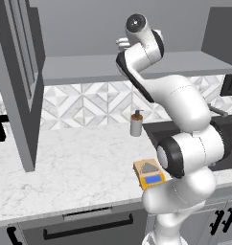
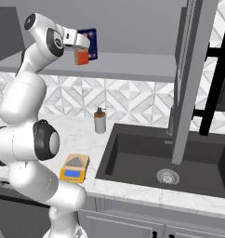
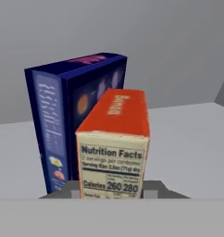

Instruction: Pick the boxed food and place it on the digital scale for weighing, and close the cabinet.

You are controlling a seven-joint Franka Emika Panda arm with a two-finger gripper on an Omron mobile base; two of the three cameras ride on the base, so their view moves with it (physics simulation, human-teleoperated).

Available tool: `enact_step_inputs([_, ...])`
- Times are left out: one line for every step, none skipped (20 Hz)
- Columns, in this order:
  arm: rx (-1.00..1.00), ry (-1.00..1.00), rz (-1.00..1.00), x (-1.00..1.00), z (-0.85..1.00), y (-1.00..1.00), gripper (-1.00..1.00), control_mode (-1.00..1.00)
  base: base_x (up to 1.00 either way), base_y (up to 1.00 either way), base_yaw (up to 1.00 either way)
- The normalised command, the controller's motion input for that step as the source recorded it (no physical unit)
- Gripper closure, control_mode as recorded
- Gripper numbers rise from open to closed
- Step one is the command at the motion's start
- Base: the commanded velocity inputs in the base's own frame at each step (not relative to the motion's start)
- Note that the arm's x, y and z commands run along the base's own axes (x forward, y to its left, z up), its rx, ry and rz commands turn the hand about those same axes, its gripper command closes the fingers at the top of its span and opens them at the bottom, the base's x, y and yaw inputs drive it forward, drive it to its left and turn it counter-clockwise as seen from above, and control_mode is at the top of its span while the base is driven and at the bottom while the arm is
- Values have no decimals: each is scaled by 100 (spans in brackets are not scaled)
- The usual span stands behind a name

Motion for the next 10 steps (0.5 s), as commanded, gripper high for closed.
enact_step_inputs([0,-4,0,0,0,0,100,-100,0,0,0])
enact_step_inputs([0,-5,0,0,0,0,100,-100,0,0,0])
enact_step_inputs([0,-5,0,-2,0,0,100,-100,0,0,0])
enact_step_inputs([1,-7,0,-18,0,0,100,-100,0,0,0])
enact_step_inputs([1,-11,0,-45,0,0,100,-100,0,0,0])
enact_step_inputs([1,-15,-5,-72,0,1,100,-100,0,0,0])
enact_step_inputs([6,-17,-5,-100,0,0,100,-100,0,0,0])
enact_step_inputs([6,-33,-8,-100,-16,13,100,-100,0,0,0])
enact_step_inputs([3,-33,-6,-100,-6,0,100,-100,0,0,0])
enact_step_inputs([10,-15,-1,-100,0,0,100,-100,0,0,0])
